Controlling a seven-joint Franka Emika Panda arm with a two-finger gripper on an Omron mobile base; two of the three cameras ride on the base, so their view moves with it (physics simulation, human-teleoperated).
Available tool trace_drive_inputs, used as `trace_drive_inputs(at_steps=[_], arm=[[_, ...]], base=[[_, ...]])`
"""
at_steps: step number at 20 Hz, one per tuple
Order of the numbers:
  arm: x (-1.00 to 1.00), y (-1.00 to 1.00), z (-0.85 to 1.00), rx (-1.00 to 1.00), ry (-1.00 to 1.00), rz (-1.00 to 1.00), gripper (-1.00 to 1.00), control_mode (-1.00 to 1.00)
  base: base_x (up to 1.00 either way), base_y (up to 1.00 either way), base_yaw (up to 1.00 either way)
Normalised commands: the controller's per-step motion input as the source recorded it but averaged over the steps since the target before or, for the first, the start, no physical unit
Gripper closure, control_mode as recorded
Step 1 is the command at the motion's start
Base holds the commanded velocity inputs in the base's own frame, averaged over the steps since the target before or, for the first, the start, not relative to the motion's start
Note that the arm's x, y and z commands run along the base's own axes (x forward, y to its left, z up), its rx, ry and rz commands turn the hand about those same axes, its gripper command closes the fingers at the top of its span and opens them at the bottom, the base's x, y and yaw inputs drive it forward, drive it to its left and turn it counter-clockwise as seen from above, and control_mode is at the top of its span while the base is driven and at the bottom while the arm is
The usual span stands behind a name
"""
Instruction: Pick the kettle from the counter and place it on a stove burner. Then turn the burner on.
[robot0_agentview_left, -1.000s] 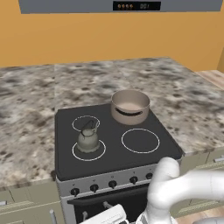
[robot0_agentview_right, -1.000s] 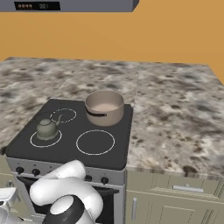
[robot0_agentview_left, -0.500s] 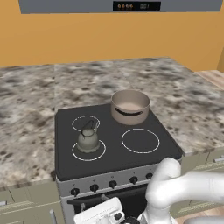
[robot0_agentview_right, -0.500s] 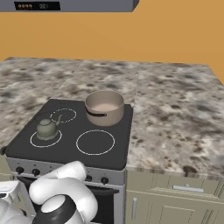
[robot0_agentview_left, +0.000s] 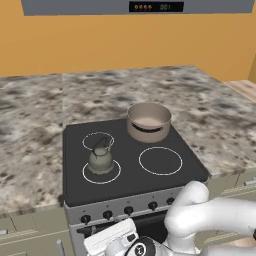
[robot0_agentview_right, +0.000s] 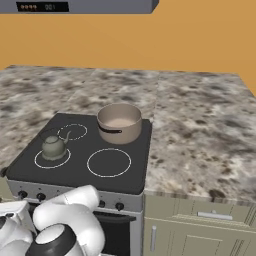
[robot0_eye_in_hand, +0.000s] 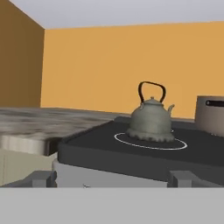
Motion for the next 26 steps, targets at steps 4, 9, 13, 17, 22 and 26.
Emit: trace_drive_inputs(at_steps=[4,9,13,17,22,26], arm=[[0.16,0.06,-0.19,0.0,0.02,0.0,-1.0,-1.0],[0.11,0.14,-0.27,0.01,0.04,0.0,-1.0,-1.0],[0.13,0.22,-0.42,0.07,0.07,0.0,-1.0,-1.0],[0.26,0.21,-0.3,0.06,0.04,0.0,-1.0,-1.0],[0.27,0.15,-0.35,0.02,0.07,0.0,-1.0,-1.0],[0.25,0.04,-0.38,0.0,0.07,-0.02,-1.0,-1.0]], base=[[0.0,0.0,0.0],[0.0,0.0,0.0],[0.0,0.0,0.0],[0.0,0.0,0.0],[0.0,0.0,0.0],[0.0,0.0,0.0]])
